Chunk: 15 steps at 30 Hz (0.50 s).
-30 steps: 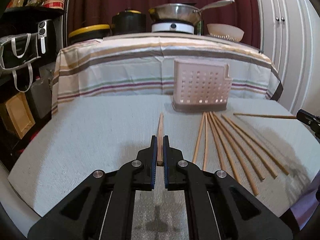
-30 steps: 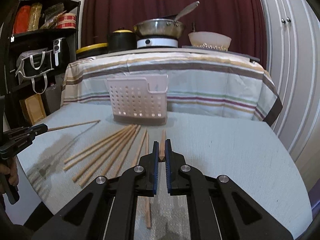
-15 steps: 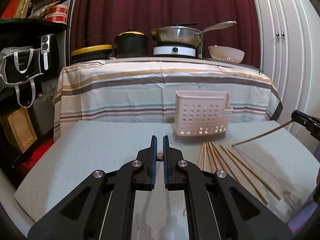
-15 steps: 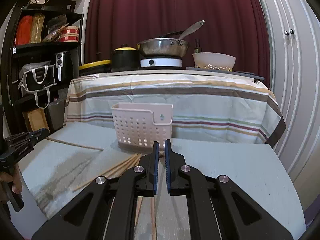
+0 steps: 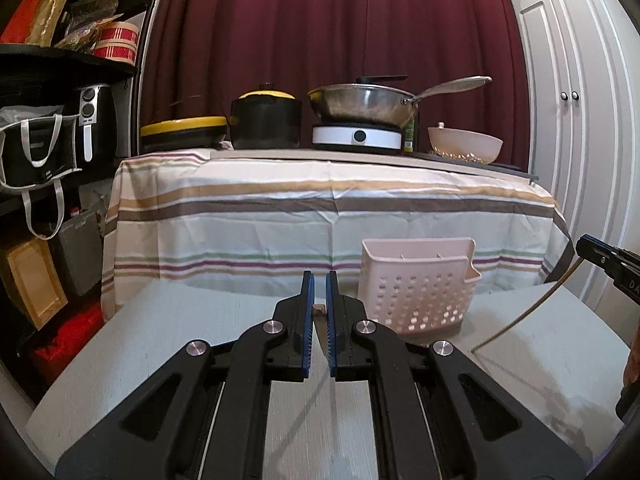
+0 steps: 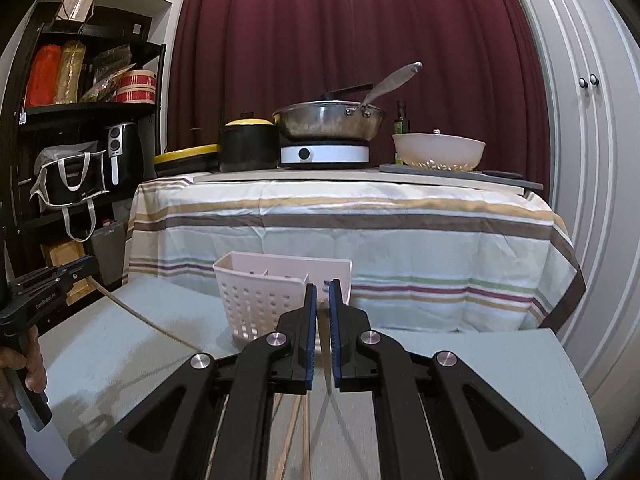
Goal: Organize utensils
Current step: 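Lift both held chopsticks and carry them over the pink caddy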
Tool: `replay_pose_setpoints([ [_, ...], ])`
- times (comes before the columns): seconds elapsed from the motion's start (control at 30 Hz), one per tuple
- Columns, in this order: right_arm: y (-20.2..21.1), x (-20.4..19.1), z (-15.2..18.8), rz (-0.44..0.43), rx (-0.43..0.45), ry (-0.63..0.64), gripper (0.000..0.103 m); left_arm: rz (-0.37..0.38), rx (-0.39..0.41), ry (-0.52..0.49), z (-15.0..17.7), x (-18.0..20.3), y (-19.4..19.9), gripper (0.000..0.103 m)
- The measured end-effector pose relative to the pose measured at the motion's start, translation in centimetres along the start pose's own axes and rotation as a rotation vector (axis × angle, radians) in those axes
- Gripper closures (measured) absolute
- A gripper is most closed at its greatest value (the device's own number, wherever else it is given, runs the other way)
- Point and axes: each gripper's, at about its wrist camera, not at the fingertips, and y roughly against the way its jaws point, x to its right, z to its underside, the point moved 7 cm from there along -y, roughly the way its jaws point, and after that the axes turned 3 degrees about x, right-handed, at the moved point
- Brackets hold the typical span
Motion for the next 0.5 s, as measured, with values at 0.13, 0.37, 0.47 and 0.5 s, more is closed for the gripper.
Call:
replay_pose_setpoints([
  [0.13, -1.3, -0.1, -0.3, -0.008, -0.001, 0.002, 0.096, -0.010, 0.013, -0.004, -0.9, -0.2, -1.0, 0.097],
  [0.37, -2.7, -0.3, -1.2, -0.017, 0.010, 0.015, 0.096, -0.020, 0.018, -0.006, -1.7, -0.4, -2.4, 0.096],
  [0.47, -3.2, -0.1, -1.4, -0.017, 0.012, 0.012, 0.096, -0.019, 0.016, -0.005, -2.0, -0.4, -2.9, 0.096],
  [0.5, -3.4, -0.1, -1.5, -0.016, 0.012, 0.012, 0.096, -0.019, 0.015, -0.005, -2.2, -0.4, -3.1, 0.096],
])
